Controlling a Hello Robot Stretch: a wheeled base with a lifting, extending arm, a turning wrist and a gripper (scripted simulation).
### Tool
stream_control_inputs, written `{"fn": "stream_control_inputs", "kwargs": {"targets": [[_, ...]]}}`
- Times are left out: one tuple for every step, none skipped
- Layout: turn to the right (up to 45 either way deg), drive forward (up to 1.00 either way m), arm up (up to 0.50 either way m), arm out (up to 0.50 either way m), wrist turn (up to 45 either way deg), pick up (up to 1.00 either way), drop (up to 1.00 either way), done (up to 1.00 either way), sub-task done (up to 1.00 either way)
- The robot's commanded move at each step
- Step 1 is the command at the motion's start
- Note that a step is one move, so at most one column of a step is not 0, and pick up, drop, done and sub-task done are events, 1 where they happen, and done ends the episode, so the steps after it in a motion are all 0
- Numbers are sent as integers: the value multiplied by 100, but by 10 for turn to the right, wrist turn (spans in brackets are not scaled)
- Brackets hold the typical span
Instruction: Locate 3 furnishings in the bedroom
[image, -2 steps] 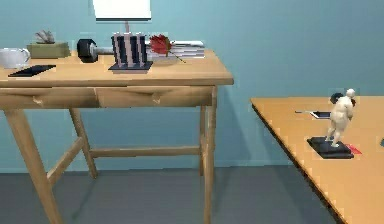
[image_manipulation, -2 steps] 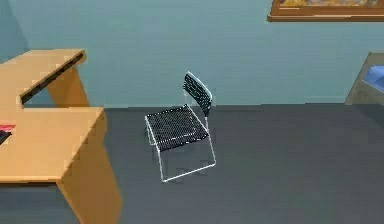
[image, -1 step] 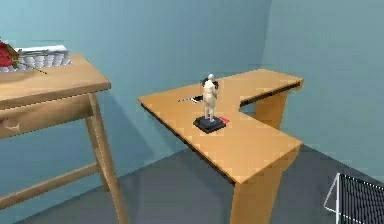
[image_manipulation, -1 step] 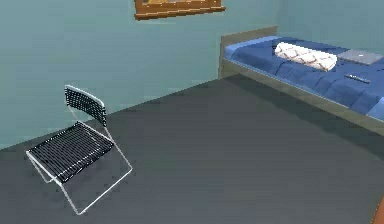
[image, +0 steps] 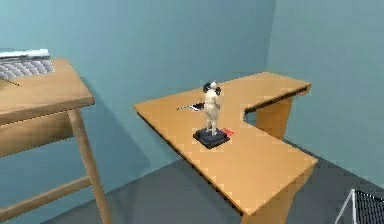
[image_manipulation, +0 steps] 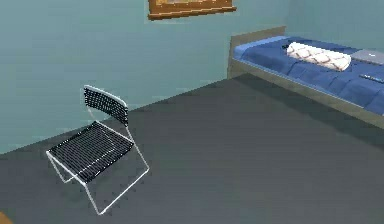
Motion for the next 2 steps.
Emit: {"fn": "stream_control_inputs", "kwargs": {"targets": [[-450, 0, 0, 0, 0, 0, 0, 0, 0], [-90, 0, 0, 0, 0, 0, 0, 0, 0]]}}
